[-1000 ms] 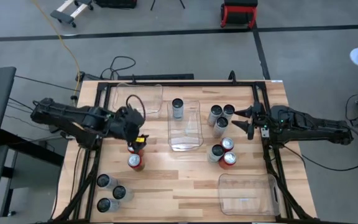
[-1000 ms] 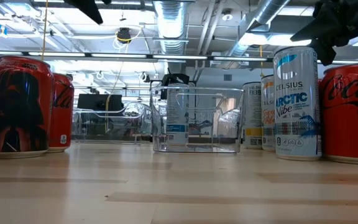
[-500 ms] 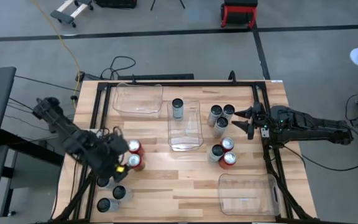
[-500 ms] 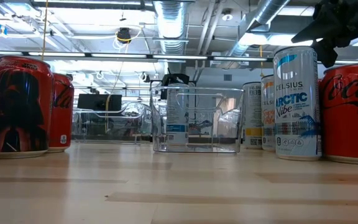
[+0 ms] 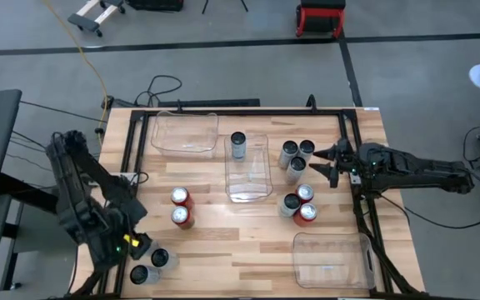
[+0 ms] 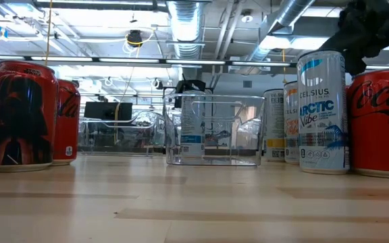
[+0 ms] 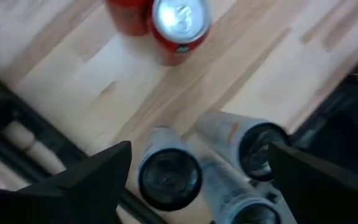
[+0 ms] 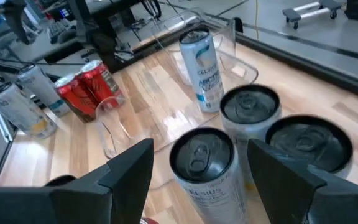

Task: Sort soda cans
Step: Put the white blue soda can into the middle transparent bin

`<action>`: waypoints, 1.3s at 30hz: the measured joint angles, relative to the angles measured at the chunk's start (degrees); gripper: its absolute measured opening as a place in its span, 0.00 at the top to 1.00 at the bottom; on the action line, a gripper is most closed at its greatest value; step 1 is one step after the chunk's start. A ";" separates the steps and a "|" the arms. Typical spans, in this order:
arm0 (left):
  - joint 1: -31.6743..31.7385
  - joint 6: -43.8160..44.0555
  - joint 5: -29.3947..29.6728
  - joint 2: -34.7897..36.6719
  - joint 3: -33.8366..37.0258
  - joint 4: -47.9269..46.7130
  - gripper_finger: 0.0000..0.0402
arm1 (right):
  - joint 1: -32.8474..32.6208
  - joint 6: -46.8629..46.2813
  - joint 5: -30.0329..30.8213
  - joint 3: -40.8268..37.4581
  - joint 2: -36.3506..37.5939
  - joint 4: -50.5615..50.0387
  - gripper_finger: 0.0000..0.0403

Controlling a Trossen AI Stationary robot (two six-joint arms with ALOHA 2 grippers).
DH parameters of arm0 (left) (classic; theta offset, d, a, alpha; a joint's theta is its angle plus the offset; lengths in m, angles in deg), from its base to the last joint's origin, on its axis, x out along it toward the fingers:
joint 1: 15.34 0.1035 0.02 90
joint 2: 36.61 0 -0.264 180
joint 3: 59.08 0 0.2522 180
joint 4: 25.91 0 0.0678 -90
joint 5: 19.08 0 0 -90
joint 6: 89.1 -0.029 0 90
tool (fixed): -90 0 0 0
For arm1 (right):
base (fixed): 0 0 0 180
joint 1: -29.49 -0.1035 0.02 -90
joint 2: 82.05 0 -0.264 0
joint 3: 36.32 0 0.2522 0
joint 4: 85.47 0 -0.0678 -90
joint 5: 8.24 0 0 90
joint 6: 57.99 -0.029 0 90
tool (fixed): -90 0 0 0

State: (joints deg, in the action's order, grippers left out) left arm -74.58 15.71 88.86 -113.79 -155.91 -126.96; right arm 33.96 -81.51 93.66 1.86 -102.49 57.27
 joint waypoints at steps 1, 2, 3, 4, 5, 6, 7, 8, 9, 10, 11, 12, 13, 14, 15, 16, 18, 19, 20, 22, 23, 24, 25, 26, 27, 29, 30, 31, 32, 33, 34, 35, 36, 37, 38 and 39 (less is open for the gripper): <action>-0.55 0.95 -0.16 -0.77 0.00 -0.66 0.08 | 0.00 -0.11 0.00 -0.77 -0.20 0.92 0.30; -0.95 1.57 -0.65 -1.56 0.00 -1.00 0.08 | 0.00 -0.18 0.00 -1.63 -0.23 1.29 0.30; -1.27 1.92 -1.33 -2.31 0.00 -1.06 0.08 | 0.00 -0.20 0.00 -2.51 -0.24 1.77 0.30; -1.57 2.26 -1.75 -3.12 0.00 -1.11 0.08 | 0.00 -0.29 0.00 -3.09 -0.33 2.47 0.30; -1.79 2.50 -2.27 -3.79 0.02 -1.15 0.08 | 0.00 -0.52 0.01 -3.50 -0.50 3.49 0.30; -1.91 2.86 -2.86 -4.40 0.04 -1.19 0.08 | 0.00 -0.68 0.02 -3.85 -0.61 4.27 0.30; -1.98 2.99 -3.10 -4.88 0.04 -1.18 0.08 | 0.00 -0.69 0.02 -4.21 -0.60 4.75 0.30; -1.99 3.03 -3.66 -5.34 0.04 -1.17 0.08 | 0.00 -0.72 0.00 -4.49 -0.62 4.93 0.30; -1.99 3.16 -4.73 -5.83 0.04 -1.10 0.08 | 0.00 -1.14 0.00 -4.73 -0.62 5.67 0.30; -1.98 3.28 -5.71 -6.37 0.04 -0.81 0.08 | 0.00 -1.92 0.00 -5.04 -0.62 6.48 0.30; -1.97 3.41 -6.79 -6.75 0.04 -0.28 0.08 | 0.00 -2.40 0.02 -5.32 -0.62 6.56 0.30; -1.97 3.39 -7.59 -7.18 0.04 0.03 0.08 | 0.00 -2.56 0.02 -5.49 -0.60 6.43 0.30; -1.99 3.19 -7.76 -7.40 0.04 0.07 0.08 | 0.00 -2.61 0.01 -5.67 -0.62 6.60 0.30; -2.03 2.94 -7.94 -7.66 0.04 0.20 0.08 | 0.00 -2.64 0.02 -5.95 -0.62 6.58 0.30; -2.12 2.82 -7.92 -7.87 0.04 0.15 0.08 | 0.00 -2.80 0.02 -6.12 -0.62 6.27 0.30; -2.12 2.78 -7.96 -8.11 0.04 0.16 0.08 | 0.00 -3.01 0.02 -6.17 -0.62 6.33 0.30; -2.12 2.77 -7.88 -8.42 0.07 0.20 0.08 | 0.00 -3.09 0.02 -6.19 -0.62 6.55 0.30; -2.12 3.03 -7.70 -8.34 0.38 0.58 0.08 | 0.00 -3.21 0.02 -6.19 -0.62 6.49 0.30; -2.12 3.26 -7.58 -8.18 0.94 1.06 0.08 | 0.00 -3.44 0.02 -6.19 -0.60 6.54 0.30; -2.12 3.32 -7.60 -8.17 2.01 1.10 0.08 | 0.00 -3.49 0.02 -6.16 -0.62 6.46 0.30; -2.12 3.35 -7.76 -8.20 2.53 1.10 0.08 | 0.00 -3.48 0.02 -6.16 -0.62 6.45 0.30; -2.11 3.46 -7.88 -8.20 3.01 1.10 0.08 | 0.00 -3.48 0.02 -6.16 -0.62 6.46 0.30; -2.12 3.60 -8.31 -8.20 3.38 1.12 0.08 | 0.00 -3.50 0.02 -6.16 -0.60 6.46 0.30; -2.12 3.72 -8.87 -8.20 3.79 1.16 0.08 | 0.00 -3.48 0.02 -6.16 -0.62 6.46 0.30; -2.12 3.79 -9.00 -8.20 4.22 1.19 0.08 | 0.00 -3.50 0.02 -6.16 -0.62 6.45 0.30; -2.12 3.90 -9.63 -8.20 5.03 1.40 0.08 | 0.00 -3.49 0.02 -6.16 -0.62 6.46 0.30; -2.13 3.91 -10.27 -8.19 5.55 1.85 0.08 | 0.00 -3.48 0.02 -6.16 -0.62 6.47 0.30; -2.14 3.84 -10.62 -8.19 6.03 2.39 0.08 | 0.00 -3.48 0.02 -6.16 -0.62 6.46 0.30; -2.14 3.66 -10.78 -8.20 6.52 2.96 0.08 | 0.00 -3.50 0.02 -6.16 -0.62 6.46 0.30; -2.14 3.26 -10.92 -8.20 6.83 3.13 0.08 | 0.00 -3.48 0.02 -6.16 -0.62 6.46 0.30; -2.14 2.93 -10.83 -8.20 7.21 3.08 0.08 | 0.00 -3.48 0.02 -6.16 -0.60 6.46 0.30; -2.14 2.65 -10.45 -8.18 7.60 3.00 0.08 | 0.00 -3.48 0.02 -6.16 -0.62 6.46 0.30; -2.14 2.38 -10.10 -8.18 7.98 2.98 0.08 | 0.00 -3.48 0.02 -6.16 -0.62 6.46 0.30; -2.14 2.26 -9.87 -8.18 8.52 3.01 0.09 | 0.00 -3.48 0.02 -6.16 -0.62 6.46 0.30; -2.14 1.96 -9.69 -8.18 8.95 2.94 0.11 | 0.00 -3.49 0.02 -6.15 -0.62 6.49 0.30; -2.12 1.75 -9.69 -8.18 9.51 2.90 0.13 | 0.00 -3.53 0.02 -6.14 -0.62 6.49 0.30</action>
State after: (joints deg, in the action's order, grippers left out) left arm -76.70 17.47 79.17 -121.97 -146.39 -124.06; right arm 33.96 -85.03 93.68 -4.28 -103.11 63.76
